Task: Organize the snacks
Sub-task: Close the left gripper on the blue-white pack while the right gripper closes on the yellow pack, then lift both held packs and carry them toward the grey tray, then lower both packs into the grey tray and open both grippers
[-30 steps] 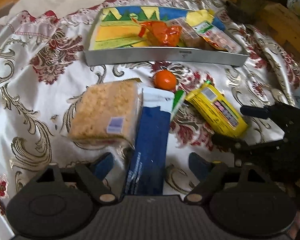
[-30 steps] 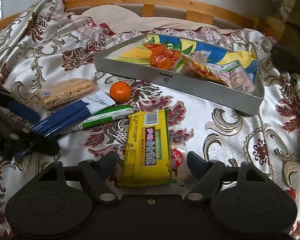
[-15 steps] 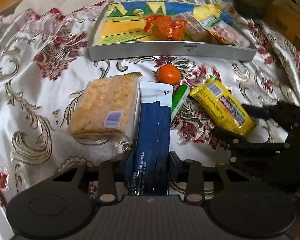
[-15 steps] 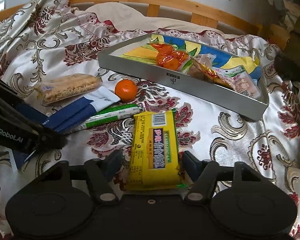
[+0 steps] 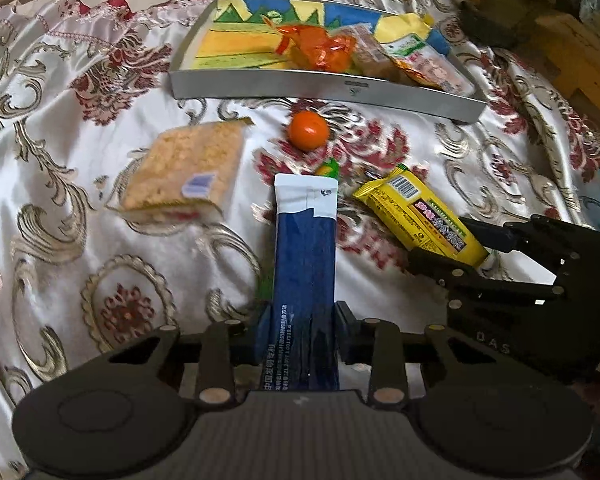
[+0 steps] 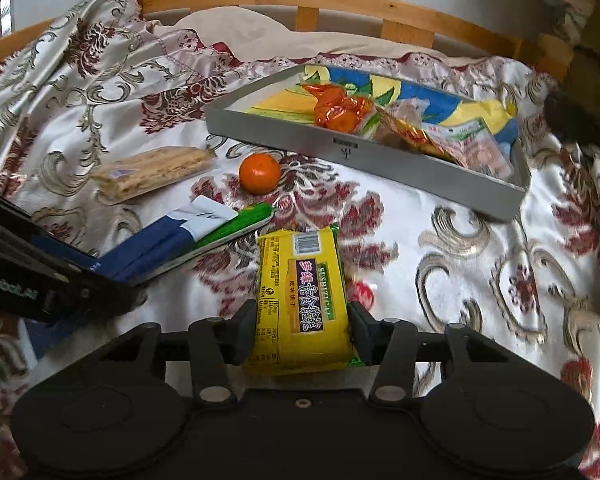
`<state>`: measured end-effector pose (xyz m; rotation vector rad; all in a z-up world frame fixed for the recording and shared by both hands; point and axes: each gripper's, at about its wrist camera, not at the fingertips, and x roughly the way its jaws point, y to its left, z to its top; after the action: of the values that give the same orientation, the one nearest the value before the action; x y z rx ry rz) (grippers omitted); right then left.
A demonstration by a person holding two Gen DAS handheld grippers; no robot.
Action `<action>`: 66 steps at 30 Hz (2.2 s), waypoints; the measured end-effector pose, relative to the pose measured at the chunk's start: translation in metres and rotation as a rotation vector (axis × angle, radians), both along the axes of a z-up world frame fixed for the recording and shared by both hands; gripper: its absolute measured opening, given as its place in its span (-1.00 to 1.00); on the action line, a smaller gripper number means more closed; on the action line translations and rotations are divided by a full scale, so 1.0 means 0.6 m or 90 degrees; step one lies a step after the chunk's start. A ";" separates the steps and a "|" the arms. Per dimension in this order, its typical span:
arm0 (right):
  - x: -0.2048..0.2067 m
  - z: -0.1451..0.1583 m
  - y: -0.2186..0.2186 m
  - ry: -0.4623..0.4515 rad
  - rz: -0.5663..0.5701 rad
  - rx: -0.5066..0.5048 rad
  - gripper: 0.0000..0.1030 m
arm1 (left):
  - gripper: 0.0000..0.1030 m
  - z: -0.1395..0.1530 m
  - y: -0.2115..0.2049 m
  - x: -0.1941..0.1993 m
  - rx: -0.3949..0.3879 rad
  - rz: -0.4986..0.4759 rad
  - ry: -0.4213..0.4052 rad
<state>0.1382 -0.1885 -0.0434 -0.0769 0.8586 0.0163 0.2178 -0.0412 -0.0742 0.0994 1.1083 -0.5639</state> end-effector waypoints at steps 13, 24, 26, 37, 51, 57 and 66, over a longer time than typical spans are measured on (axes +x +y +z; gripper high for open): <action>-0.075 0.033 -0.010 -0.021 0.015 -0.036 -0.03 | -0.36 0.019 -0.005 -0.048 -0.097 0.031 0.062; -0.115 0.081 -0.024 -0.131 0.015 -0.149 -0.03 | -0.36 0.057 -0.004 -0.065 -0.161 0.052 -0.045; -0.114 0.090 -0.036 -0.151 0.001 -0.138 -0.03 | -0.36 0.064 -0.001 -0.062 -0.170 0.060 -0.066; -0.088 0.090 -0.029 -0.216 0.009 -0.217 -0.03 | -0.36 0.106 -0.035 -0.001 -0.189 0.138 -0.135; 0.037 0.070 -0.090 -0.355 0.020 -0.272 -0.02 | -0.36 0.136 -0.134 0.177 -0.198 0.167 -0.160; 0.110 0.044 -0.146 -0.333 0.002 -0.258 -0.02 | -0.36 0.133 -0.201 0.252 -0.191 0.169 -0.174; 0.185 0.023 -0.203 -0.252 -0.019 -0.187 -0.02 | -0.36 0.084 -0.286 0.331 -0.141 0.156 -0.139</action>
<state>0.2495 -0.3101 -0.0293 -0.3323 0.4613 -0.1496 0.4165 -0.2128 -0.0237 -0.1615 0.8251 -0.4407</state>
